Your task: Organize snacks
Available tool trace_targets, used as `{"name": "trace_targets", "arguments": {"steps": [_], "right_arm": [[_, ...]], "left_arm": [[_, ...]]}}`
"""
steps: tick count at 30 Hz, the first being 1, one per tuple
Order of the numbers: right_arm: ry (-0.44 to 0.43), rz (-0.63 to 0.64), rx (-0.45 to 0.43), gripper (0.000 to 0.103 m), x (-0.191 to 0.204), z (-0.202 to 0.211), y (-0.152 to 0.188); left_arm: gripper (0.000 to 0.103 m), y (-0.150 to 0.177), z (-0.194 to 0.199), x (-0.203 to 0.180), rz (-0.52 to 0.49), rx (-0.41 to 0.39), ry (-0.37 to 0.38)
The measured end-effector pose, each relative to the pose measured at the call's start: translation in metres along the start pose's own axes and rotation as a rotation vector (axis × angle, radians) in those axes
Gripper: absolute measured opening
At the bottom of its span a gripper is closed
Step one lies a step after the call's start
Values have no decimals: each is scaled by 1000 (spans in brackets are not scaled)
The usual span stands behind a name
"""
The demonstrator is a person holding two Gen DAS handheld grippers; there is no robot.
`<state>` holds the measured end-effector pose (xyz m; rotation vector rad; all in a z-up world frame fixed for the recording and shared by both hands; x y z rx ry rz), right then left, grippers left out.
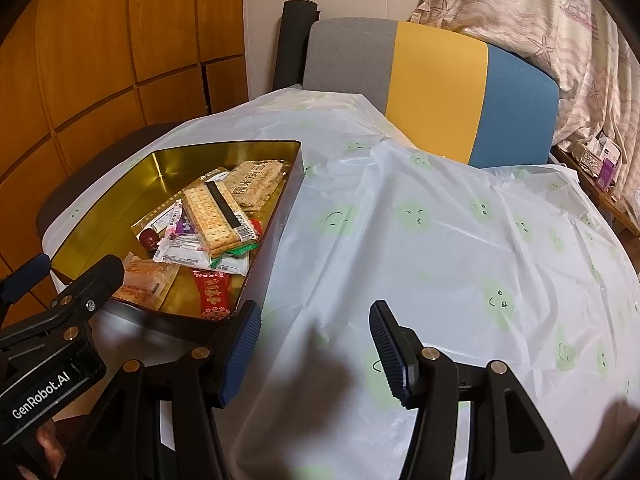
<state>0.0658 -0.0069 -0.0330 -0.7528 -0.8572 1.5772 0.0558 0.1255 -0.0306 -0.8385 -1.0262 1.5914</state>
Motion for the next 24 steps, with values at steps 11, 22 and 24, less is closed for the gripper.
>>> {"name": "trace_targets", "arguments": {"steps": [11, 22, 24], "right_arm": [[1, 2, -2, 58, 0, 1, 0], [1, 8, -1, 58, -1, 1, 2], [1, 7, 0, 58, -1, 1, 3]], "left_arm": [[97, -1, -2, 2, 5, 0, 3], [97, -2, -1, 1, 9, -8, 10], [96, -2, 0, 1, 13, -13, 18]]}}
Point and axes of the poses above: each gripper's, at about its wrist camera, not at the fingertips, and z roughly against the way its jaws point, x to its left, y to its underside, the point moved 5 cm from there along -z, roughly the way its jaws point, and after that the axes turned 14 degrees about -x, right-handed, at the moved point
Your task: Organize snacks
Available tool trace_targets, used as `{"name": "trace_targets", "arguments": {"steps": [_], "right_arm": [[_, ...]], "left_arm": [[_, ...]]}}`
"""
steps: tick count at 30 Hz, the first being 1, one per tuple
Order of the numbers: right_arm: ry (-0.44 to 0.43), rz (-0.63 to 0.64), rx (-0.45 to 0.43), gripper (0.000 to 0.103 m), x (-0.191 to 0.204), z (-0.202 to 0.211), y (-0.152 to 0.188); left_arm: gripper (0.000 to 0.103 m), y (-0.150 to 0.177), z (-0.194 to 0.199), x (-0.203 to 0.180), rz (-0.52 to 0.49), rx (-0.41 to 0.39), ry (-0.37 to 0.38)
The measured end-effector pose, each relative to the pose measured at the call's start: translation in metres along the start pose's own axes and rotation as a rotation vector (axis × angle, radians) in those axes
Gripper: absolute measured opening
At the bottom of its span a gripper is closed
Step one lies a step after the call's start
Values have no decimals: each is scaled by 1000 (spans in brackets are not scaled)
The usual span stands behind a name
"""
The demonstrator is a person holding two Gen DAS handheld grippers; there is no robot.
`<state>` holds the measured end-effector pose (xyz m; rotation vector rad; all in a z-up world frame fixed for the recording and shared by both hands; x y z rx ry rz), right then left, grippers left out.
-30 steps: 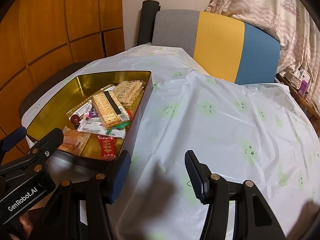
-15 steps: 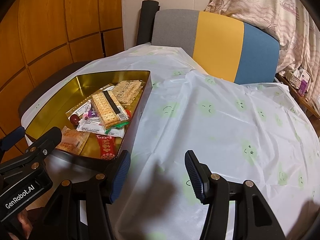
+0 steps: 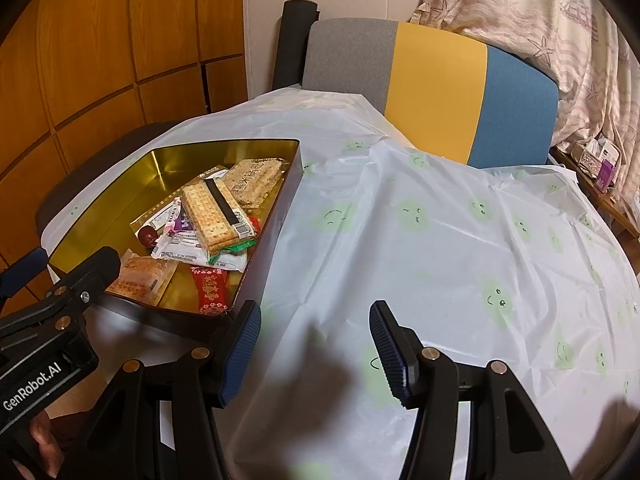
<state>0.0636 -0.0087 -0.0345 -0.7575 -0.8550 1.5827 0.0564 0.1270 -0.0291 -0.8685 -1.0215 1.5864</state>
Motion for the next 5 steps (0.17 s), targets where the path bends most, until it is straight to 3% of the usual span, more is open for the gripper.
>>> {"name": "trace_targets", "arguments": {"steps": [5], "right_arm": [[2, -7, 3, 58, -3, -1, 2]], "left_arm": [[93, -1, 1, -2, 2, -13, 21]]}}
Point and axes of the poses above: each gripper's, at about its wrist camera, not at the fingertips, and z roughly against the way its jaws point, x to its left, y to its underside, the point moved 5 cm from there along -z, roughly the way its jaws point, and after that the axes turned 14 degrees about -x, right-handed, at the moved point
